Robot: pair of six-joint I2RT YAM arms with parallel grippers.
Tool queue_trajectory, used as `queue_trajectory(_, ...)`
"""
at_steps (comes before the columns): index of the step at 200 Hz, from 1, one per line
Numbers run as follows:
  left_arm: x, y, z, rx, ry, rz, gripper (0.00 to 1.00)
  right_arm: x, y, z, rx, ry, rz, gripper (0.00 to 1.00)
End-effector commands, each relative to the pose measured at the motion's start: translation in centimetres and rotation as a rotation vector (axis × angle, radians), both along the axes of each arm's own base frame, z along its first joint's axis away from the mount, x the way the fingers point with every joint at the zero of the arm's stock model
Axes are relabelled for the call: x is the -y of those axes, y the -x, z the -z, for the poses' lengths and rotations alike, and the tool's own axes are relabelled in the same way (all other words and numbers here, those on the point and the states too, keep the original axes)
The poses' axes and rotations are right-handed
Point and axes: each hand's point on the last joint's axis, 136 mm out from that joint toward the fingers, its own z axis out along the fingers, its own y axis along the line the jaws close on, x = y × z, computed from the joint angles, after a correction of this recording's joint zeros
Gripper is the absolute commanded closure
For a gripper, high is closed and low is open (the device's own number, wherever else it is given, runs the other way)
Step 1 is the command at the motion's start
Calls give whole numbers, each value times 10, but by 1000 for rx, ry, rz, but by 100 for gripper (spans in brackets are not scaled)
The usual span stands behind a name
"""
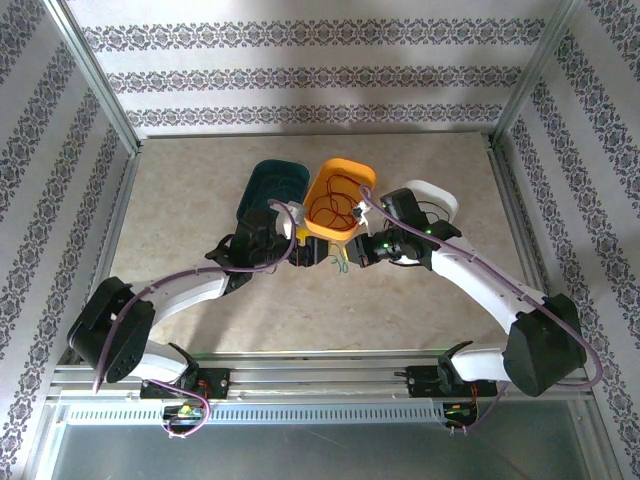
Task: Untangle the cables
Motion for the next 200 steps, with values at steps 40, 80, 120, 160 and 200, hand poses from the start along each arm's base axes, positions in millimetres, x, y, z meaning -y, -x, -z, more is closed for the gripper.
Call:
queue_trajectory(40,21,-3,-7,-18,83,84,55,-1,-1,-31,20,-141,20,100)
queue_trajectory(80,22,-9,-4,-24,101,61,96,7,-5,-35,23,-158,55,100)
queue_trajectory(120,4,-19,2,-11,60,-53,100,46,-28,-30,70,-110,236,100)
queue_trajectory(160,-9,-15,-6,-2,74,-81,100,86,-50,-31,96,-119,420,100)
queue_trajectory(200,-22,-17,-14,-10,127,-119,100,97,-65,-32,93,-151,510,100)
